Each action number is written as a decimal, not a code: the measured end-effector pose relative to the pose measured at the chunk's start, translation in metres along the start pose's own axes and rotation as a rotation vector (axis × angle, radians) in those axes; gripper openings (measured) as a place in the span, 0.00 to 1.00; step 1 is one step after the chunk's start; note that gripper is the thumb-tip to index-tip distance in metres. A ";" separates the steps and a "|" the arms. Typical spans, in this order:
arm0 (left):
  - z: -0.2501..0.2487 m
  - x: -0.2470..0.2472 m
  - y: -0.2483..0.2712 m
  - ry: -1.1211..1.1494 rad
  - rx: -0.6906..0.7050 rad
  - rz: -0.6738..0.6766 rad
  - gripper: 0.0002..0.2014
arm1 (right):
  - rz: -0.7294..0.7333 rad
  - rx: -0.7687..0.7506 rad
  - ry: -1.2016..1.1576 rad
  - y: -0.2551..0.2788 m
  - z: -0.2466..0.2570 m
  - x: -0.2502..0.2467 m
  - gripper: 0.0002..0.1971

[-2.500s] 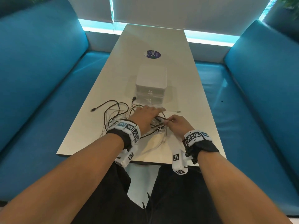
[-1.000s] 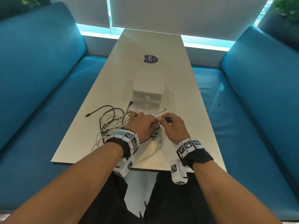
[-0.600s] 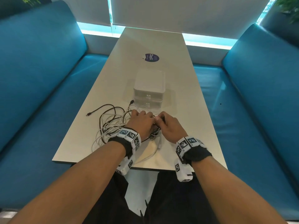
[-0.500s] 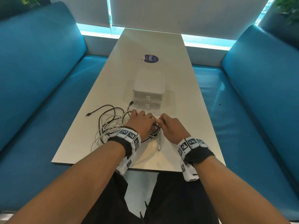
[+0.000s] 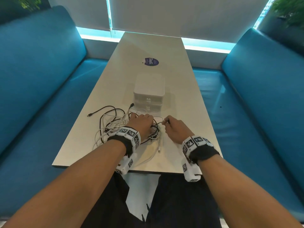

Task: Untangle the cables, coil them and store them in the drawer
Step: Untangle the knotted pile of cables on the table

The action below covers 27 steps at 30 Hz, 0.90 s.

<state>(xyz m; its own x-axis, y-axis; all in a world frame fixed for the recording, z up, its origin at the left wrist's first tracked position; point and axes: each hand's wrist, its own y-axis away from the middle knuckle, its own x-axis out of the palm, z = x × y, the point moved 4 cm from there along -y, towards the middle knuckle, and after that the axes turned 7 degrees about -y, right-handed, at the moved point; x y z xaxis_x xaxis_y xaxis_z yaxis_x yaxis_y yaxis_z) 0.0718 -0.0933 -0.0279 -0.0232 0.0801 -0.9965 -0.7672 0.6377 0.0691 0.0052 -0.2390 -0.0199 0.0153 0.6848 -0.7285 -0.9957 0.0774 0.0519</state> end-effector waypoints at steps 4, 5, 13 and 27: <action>-0.001 -0.003 -0.001 0.007 -0.030 0.031 0.09 | -0.116 -0.039 -0.173 -0.006 0.021 -0.003 0.10; -0.001 -0.003 0.000 -0.002 -0.028 0.031 0.08 | -0.102 -0.048 -0.189 -0.007 0.025 -0.002 0.10; 0.000 -0.004 0.007 0.010 0.056 -0.045 0.09 | 0.087 -0.032 0.136 -0.004 0.008 0.025 0.09; 0.003 -0.009 0.011 -0.116 0.144 -0.025 0.14 | 0.133 0.060 0.064 -0.009 0.001 0.020 0.10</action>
<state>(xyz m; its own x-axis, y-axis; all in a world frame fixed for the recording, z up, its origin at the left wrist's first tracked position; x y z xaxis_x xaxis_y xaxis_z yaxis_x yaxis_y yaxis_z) 0.0652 -0.0849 -0.0185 0.0753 0.1456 -0.9865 -0.6664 0.7433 0.0588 0.0145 -0.2249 -0.0343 -0.1245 0.6447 -0.7542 -0.9812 0.0329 0.1901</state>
